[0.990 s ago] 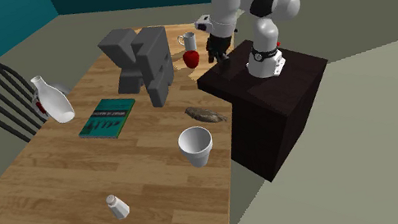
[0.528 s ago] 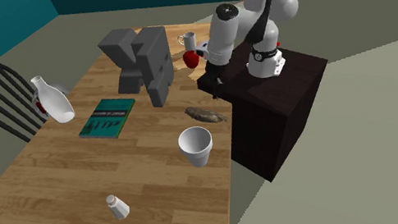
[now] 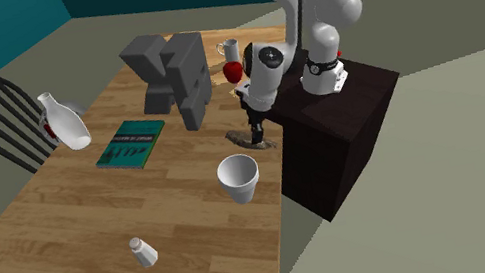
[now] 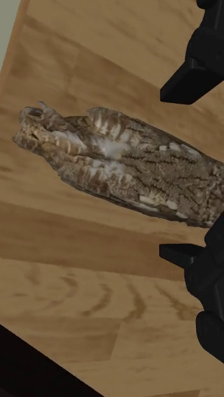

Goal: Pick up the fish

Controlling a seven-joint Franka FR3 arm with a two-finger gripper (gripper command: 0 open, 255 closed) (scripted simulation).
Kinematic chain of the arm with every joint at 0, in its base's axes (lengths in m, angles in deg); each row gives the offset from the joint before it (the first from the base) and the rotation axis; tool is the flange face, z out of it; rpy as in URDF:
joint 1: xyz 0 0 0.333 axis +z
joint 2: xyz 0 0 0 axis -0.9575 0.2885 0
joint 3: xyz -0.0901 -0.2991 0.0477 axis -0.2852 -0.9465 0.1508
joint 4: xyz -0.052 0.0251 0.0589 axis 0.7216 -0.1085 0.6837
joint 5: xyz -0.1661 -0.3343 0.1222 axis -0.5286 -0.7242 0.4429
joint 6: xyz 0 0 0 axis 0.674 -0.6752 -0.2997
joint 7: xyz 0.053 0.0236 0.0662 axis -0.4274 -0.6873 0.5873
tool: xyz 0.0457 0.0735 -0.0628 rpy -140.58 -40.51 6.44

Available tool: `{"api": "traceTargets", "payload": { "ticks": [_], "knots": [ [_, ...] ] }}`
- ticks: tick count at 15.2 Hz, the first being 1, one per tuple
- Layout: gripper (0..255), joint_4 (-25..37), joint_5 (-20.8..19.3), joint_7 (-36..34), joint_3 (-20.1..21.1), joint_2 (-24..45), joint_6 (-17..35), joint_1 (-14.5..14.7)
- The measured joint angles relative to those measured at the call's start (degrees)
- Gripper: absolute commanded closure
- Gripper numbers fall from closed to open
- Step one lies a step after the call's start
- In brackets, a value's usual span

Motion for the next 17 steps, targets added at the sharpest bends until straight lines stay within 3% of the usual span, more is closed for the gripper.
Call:
{"api": "traceTargets", "payload": {
  "ticks": [2,8,9,17],
  "knots": [
    [0,1.6,-4.6,-4.7,-1.6,3.0,0.5,1.0],
    [0,5.1,-12.9,-12.6,-4.7,9.3,1.7,3.3],
    [255,5.2,-13.5,-13.2,-5.0,9.6,1.8,3.4],
    [255,5.3,-14.2,-13.9,-5.2,9.9,1.9,3.6]
  ]
}}
